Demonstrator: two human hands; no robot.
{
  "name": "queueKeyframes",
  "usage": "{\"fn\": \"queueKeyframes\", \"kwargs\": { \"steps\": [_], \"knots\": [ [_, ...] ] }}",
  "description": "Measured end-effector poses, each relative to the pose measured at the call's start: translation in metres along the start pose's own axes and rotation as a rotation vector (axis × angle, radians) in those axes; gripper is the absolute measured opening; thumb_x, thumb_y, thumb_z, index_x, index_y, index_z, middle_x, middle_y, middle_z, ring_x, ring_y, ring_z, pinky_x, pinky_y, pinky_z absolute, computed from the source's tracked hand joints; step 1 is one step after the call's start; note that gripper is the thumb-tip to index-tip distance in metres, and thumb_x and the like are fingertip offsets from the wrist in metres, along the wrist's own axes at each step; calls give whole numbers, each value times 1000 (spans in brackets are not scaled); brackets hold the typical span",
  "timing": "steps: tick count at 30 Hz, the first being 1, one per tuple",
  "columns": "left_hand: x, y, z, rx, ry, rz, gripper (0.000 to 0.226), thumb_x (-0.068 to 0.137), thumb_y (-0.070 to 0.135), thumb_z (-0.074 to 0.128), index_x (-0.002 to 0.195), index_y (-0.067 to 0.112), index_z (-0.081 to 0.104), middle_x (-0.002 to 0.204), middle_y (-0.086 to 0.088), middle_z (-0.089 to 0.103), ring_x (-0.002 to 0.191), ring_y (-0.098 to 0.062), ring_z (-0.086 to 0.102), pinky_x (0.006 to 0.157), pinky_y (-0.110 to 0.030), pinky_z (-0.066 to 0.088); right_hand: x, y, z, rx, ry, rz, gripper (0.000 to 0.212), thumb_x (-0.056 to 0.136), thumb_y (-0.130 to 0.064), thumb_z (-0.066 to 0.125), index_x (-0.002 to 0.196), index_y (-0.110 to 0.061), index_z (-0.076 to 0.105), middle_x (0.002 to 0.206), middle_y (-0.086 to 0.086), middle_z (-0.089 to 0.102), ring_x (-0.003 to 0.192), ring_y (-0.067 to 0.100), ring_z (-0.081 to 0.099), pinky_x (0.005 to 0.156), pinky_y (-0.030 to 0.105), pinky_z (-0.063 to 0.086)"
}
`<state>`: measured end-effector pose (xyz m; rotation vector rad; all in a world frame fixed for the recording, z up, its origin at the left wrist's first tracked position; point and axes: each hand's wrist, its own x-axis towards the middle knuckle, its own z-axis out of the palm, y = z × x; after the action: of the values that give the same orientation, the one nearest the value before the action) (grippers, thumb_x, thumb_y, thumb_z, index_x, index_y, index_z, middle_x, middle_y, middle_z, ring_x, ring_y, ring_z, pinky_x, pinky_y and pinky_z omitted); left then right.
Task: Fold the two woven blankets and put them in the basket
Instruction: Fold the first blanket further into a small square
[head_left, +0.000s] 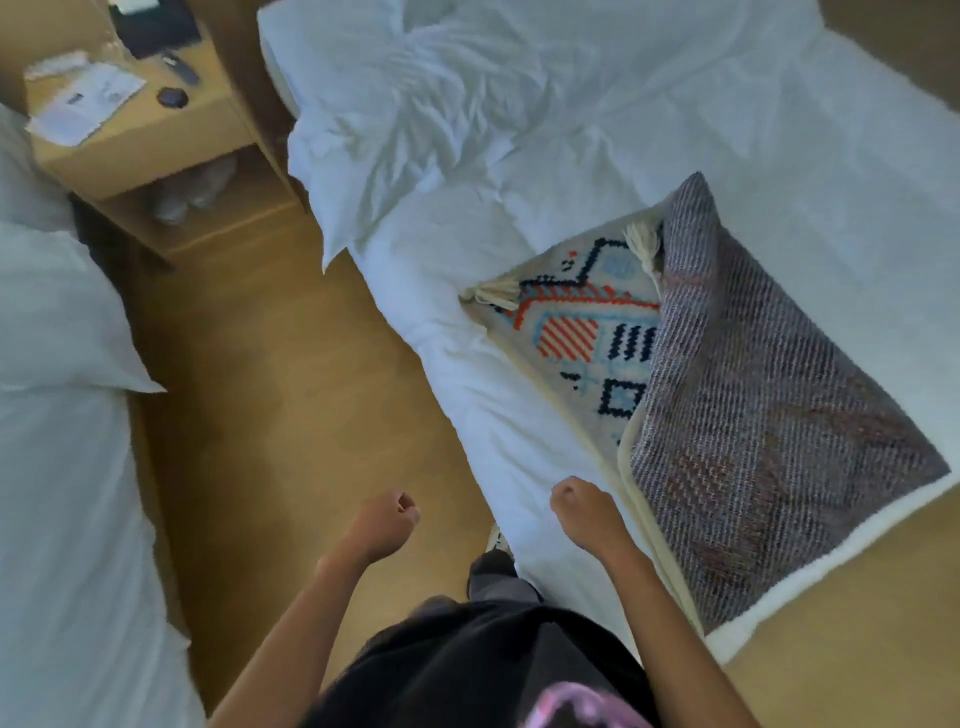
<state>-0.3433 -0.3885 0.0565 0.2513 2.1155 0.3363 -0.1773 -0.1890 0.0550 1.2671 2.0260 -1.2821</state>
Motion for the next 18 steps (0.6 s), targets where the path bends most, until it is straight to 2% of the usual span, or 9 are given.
{"fn": "queueKeyframes", "kwargs": {
  "steps": [4, 7, 11, 12, 15, 16, 18],
  "knots": [
    [35, 57, -35, 79, -9, 71, 12, 92, 18, 48, 94, 11, 58, 86, -7, 63, 83, -23, 59, 66, -29, 44, 22, -4, -35, 98, 75, 36, 19, 95, -22, 40, 102, -15, 57, 94, -3, 56, 84, 15, 51, 66, 29, 38],
    [60, 100, -49, 168, -63, 114, 12, 93, 17, 47, 95, 11, 57, 87, -8, 62, 82, -23, 58, 69, -31, 45, 36, 1, -51, 183, 132, 95, 20, 95, -24, 44, 106, -15, 58, 97, -4, 58, 86, 14, 52, 68, 27, 38],
    [99, 156, -59, 320, -147, 188, 11, 92, 9, 46, 84, 11, 54, 76, -4, 56, 64, -10, 47, 56, -20, 37, 54, 4, -60, 289, 204, 198, 19, 95, -23, 45, 105, -14, 59, 100, 1, 60, 87, 17, 53, 71, 29, 40],
    [111, 169, -61, 353, -159, 202, 10, 91, 9, 46, 88, 10, 55, 80, -3, 58, 67, -10, 49, 56, -19, 39, 59, 3, -61, 309, 222, 224, 18, 94, -22, 45, 104, -14, 58, 100, 2, 61, 86, 17, 54, 71, 30, 41],
    [149, 204, -69, 479, -182, 251, 17, 88, 12, 44, 96, 11, 58, 100, -9, 65, 91, -25, 58, 75, -29, 44, 77, -6, -64, 349, 282, 294, 20, 94, -20, 46, 106, -12, 58, 101, 3, 61, 90, 20, 54, 73, 31, 42],
    [162, 215, -73, 539, -198, 277, 19, 89, 13, 42, 98, 10, 58, 102, -10, 64, 94, -27, 57, 76, -30, 43, 85, -12, -65, 363, 303, 315, 21, 94, -20, 45, 107, -11, 58, 100, 3, 59, 91, 21, 54, 75, 32, 43],
    [189, 237, -81, 661, -237, 347, 17, 92, 16, 41, 92, 10, 56, 92, -8, 60, 85, -26, 54, 69, -29, 39, 103, -26, -66, 397, 344, 352, 21, 94, -19, 45, 108, -9, 57, 97, 2, 56, 91, 21, 53, 78, 33, 45]
  ]
}}
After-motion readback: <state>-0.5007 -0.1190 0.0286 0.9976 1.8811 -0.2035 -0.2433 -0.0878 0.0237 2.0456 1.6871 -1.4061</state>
